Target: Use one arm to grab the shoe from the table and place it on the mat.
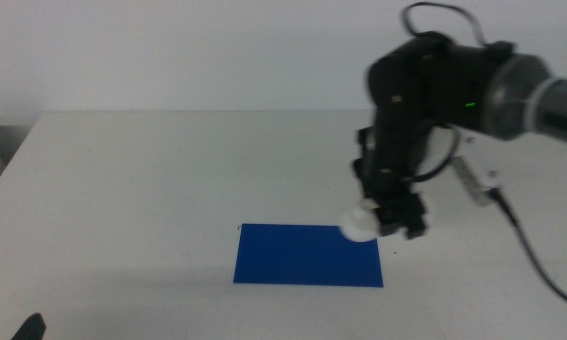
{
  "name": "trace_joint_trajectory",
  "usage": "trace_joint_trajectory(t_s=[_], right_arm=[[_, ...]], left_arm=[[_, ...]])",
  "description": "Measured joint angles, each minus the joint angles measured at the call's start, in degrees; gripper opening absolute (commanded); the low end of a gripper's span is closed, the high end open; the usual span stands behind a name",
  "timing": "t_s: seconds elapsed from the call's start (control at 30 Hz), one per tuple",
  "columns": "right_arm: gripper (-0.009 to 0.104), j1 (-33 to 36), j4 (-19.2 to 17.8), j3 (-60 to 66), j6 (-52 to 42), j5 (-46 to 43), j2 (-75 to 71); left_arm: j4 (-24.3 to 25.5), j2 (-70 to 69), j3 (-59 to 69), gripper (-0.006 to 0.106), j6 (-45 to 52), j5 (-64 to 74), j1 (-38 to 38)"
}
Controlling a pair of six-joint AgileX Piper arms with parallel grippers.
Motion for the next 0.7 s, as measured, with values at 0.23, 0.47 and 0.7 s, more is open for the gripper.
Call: trace_joint_trajectory(t_s=[0.23, 0.47, 0.7], right_arm=[[0.005, 7.8, 0.1, -9.8, 4.2, 3.5, 7.1], [0.005, 9.9, 0.6, -14.2, 1.6, 4.6, 11.1], [0.005, 9.9, -2.0, -14.5, -23.0, 5.0, 11.2]], left_arm=[[0.0, 0.0, 0.0, 0.094, 0.0, 0.0, 0.0], [0.0, 0.0, 0.0, 0.094, 0.0, 0.0, 0.0], [0.0, 0.0, 0.0, 0.094, 0.0, 0.0, 0.0]])
